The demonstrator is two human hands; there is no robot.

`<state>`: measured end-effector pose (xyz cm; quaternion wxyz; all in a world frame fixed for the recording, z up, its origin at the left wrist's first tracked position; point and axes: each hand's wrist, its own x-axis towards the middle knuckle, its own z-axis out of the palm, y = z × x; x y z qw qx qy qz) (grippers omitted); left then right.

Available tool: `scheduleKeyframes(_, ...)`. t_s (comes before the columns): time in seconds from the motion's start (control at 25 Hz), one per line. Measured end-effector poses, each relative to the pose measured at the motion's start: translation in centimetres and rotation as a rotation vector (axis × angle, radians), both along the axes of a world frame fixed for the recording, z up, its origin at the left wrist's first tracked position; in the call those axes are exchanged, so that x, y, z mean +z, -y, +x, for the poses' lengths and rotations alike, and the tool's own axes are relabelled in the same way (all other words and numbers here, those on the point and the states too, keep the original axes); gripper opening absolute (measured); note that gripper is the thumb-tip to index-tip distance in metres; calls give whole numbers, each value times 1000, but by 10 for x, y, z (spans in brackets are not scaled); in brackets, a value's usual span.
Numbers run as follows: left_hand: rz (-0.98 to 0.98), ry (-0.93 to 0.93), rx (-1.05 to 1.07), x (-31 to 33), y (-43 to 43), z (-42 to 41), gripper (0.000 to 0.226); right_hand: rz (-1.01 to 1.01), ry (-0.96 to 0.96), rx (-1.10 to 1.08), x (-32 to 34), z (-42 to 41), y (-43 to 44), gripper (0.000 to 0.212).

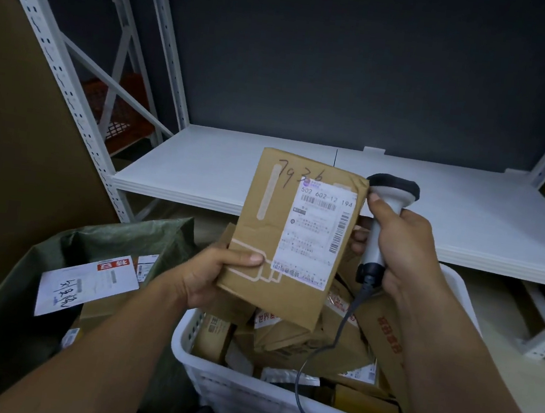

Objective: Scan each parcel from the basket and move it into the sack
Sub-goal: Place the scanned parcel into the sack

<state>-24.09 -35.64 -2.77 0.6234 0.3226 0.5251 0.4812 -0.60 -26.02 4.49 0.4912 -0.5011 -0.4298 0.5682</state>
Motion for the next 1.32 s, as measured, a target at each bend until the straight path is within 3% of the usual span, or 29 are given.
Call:
scheduleKeyframes(0.24, 126, -35, 408, 5, -13, 4, 81, 18, -64, 49, 8, 7, 8, 5)
scheduleKeyframes(0.36, 193, -93, 560, 7, -19, 9, 83, 40, -57, 173, 19, 12, 19, 9)
scheduleKeyframes(0.52, 248, -138, 578, 4, -27, 16, 93, 92, -22, 339, 31, 13, 29, 17)
scheduleKeyframes(0.84, 215, -55, 563, 2, -41, 29, 108, 130, 1, 354, 57, 28, 39, 17)
scheduleKeyframes(1.32, 191, -68, 534, 5, -61, 58, 98, 152, 34, 277, 69, 56, 41, 19)
